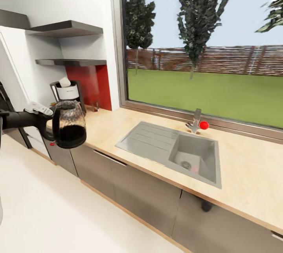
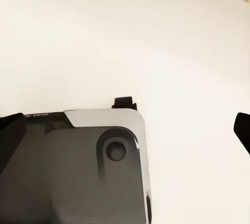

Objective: Set up a coffee station on the kitchen countertop: keep the coffee maker on the countertop, move the bottle of coffee from the kitchen shelf to the counter next to the coffee maker, place a paper coffee filter on top of the coffee maker, put the saucer next to the coffee maker with the coffee cup on the saucer, and place the electric kettle next to the coffee maker.

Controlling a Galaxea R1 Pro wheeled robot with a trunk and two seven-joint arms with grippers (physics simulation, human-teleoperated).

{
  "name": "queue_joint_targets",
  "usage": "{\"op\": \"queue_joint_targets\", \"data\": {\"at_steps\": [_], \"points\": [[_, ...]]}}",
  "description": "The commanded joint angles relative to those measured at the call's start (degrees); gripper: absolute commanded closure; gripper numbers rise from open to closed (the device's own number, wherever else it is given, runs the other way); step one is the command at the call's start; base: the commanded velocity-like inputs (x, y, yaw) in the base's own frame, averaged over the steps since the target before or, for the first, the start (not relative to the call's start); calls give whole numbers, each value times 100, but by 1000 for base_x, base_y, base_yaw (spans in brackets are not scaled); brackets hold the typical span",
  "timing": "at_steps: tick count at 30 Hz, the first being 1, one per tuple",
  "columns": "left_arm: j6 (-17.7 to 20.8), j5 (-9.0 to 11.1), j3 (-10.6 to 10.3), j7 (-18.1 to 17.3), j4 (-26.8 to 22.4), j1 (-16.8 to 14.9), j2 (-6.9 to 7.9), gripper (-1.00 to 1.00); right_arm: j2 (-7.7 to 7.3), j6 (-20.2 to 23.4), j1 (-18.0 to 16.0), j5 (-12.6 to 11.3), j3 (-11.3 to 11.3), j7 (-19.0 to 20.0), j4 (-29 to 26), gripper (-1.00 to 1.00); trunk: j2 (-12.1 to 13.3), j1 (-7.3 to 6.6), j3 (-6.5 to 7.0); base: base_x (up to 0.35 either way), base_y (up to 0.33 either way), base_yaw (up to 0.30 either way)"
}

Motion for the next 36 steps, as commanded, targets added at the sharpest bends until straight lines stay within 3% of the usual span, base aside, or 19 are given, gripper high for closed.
{"op": "queue_joint_targets", "data": {"at_steps": [1,17,36], "points": [[47,-22,5,5,-3,-5,-4,100,-2,-1,-7,-57,49,20,0,-100,-13,7,-13,335,5,0],[26,14,12,120,4,2,-5,100,1,-1,-6,-43,57,28,0,-100,-13,7,-13,280,179,0],[26,17,10,116,4,2,-8,100,7,-1,-2,-52,54,30,0,-100,-13,7,-13,100,333,0]]}}
